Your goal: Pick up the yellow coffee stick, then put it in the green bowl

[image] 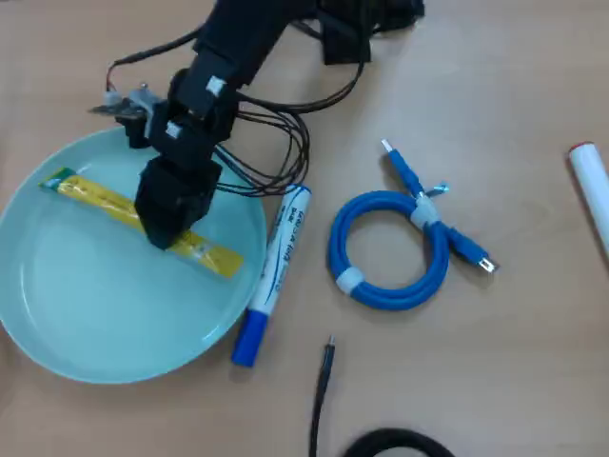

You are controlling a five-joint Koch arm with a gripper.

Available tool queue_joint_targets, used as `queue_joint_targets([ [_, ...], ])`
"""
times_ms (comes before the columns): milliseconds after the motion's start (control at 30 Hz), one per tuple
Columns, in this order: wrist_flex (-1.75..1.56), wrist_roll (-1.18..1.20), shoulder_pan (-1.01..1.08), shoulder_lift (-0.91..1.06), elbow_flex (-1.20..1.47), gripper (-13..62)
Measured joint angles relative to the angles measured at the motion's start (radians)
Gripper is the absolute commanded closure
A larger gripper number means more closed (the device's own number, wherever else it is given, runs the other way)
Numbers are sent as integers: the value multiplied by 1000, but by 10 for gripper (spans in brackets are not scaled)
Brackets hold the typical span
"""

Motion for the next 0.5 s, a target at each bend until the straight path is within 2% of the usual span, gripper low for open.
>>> queue_joint_targets([
  [167, -41, -5, -8, 0, 61, 528],
  [500, -137, 38, -6, 0, 117, 323],
])
